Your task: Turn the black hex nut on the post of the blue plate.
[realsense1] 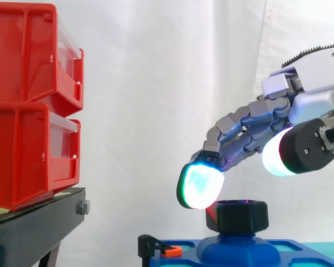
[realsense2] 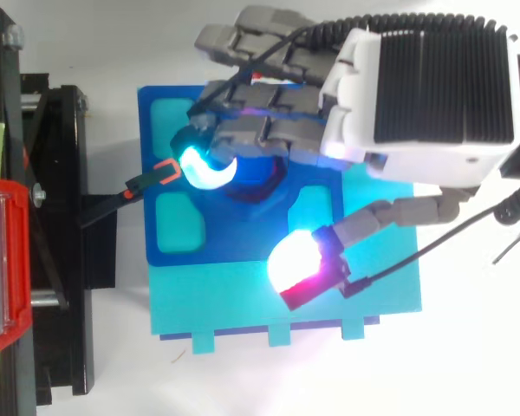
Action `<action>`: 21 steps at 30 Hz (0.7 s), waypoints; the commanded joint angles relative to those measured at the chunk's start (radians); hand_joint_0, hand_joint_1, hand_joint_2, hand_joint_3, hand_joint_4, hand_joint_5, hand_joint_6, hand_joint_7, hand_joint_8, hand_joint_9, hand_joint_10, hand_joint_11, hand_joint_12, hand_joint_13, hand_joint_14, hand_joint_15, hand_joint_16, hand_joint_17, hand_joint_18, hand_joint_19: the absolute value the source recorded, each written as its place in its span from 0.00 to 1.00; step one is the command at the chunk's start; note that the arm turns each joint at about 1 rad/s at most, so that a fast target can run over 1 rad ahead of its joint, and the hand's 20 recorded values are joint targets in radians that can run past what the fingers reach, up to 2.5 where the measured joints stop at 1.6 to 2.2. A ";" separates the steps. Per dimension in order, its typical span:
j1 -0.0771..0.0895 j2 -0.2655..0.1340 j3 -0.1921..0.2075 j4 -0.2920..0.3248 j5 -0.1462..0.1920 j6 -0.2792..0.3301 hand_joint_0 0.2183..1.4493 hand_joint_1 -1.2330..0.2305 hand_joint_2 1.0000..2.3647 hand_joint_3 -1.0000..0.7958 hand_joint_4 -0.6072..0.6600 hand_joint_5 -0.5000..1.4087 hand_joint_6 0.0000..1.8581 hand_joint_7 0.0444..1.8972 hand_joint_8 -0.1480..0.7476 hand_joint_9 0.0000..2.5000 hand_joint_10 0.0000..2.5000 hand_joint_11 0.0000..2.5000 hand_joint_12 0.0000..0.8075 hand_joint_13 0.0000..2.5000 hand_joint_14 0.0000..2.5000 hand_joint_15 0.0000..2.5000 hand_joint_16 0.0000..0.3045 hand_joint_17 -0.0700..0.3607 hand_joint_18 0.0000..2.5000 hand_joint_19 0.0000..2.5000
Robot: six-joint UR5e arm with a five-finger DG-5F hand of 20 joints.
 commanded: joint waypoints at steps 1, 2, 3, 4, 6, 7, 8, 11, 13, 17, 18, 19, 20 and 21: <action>-0.019 0.000 0.000 -0.005 -0.021 0.000 0.21 0.53 0.00 0.28 0.66 0.16 0.27 0.40 0.47 0.15 0.00 0.00 0.46 0.01 0.00 0.00 0.16 0.42 0.00 0.00; -0.030 0.001 0.000 -0.005 -0.032 -0.003 0.21 0.53 0.00 0.28 0.66 0.16 0.27 0.40 0.47 0.15 0.00 0.00 0.46 0.01 0.00 0.00 0.16 0.42 0.00 0.00; -0.033 0.001 0.000 -0.005 -0.035 -0.003 0.21 0.53 0.00 0.28 0.66 0.16 0.27 0.40 0.47 0.15 0.00 0.00 0.46 0.01 0.00 0.00 0.16 0.42 0.00 0.00; -0.044 0.001 0.000 -0.005 -0.048 -0.009 0.21 0.53 0.00 0.28 0.66 0.16 0.27 0.40 0.47 0.15 0.00 0.00 0.46 0.01 0.00 0.00 0.16 0.42 0.00 0.00; -0.061 0.001 0.000 -0.005 -0.064 -0.022 0.21 0.53 0.00 0.28 0.66 0.16 0.27 0.40 0.47 0.15 0.00 0.00 0.46 0.01 0.00 0.00 0.16 0.42 0.00 0.00; -0.064 0.001 0.000 -0.005 -0.071 -0.025 0.21 0.53 0.00 0.28 0.66 0.16 0.27 0.40 0.47 0.15 0.00 0.00 0.46 0.01 0.00 0.00 0.16 0.42 0.00 0.00; -0.068 0.001 0.000 -0.005 -0.075 -0.026 0.21 0.53 0.00 0.28 0.66 0.16 0.27 0.40 0.47 0.15 0.00 0.00 0.46 0.01 0.00 0.00 0.16 0.42 0.00 0.00; -0.093 0.001 0.000 -0.005 -0.106 -0.037 0.21 0.53 0.00 0.28 0.66 0.16 0.27 0.40 0.47 0.15 0.00 0.00 0.46 0.01 0.00 0.00 0.16 0.42 0.00 0.00; -0.102 0.001 0.001 -0.003 -0.117 -0.038 0.21 0.53 0.00 0.28 0.65 0.16 0.27 0.40 0.47 0.15 0.00 0.00 0.46 0.01 0.00 0.00 0.16 0.42 0.00 0.00; -0.113 0.000 0.037 -0.012 -0.132 -0.046 0.21 0.53 0.00 0.28 0.66 0.16 0.27 0.40 0.47 0.15 0.00 0.00 0.46 0.01 0.00 0.00 0.16 0.42 0.00 0.00; -0.113 0.000 0.051 -0.023 -0.130 -0.046 0.21 0.53 0.00 0.28 0.66 0.16 0.27 0.40 0.47 0.15 0.00 0.00 0.46 0.01 0.00 0.00 0.16 0.42 0.00 0.00; -0.107 0.001 0.061 -0.037 -0.129 -0.049 0.21 0.53 0.00 0.28 0.66 0.16 0.27 0.40 0.47 0.15 0.00 0.00 0.46 0.01 0.00 0.00 0.16 0.42 0.00 0.00; -0.105 0.001 0.063 -0.038 -0.127 -0.049 0.21 0.53 0.00 0.28 0.66 0.16 0.27 0.40 0.47 0.15 0.00 0.00 0.46 0.01 0.00 0.00 0.16 0.42 0.00 0.00; -0.102 0.001 0.064 -0.041 -0.126 -0.049 0.21 0.53 0.00 0.28 0.66 0.16 0.27 0.40 0.47 0.15 0.00 0.00 0.46 0.01 0.00 0.00 0.16 0.42 0.00 0.00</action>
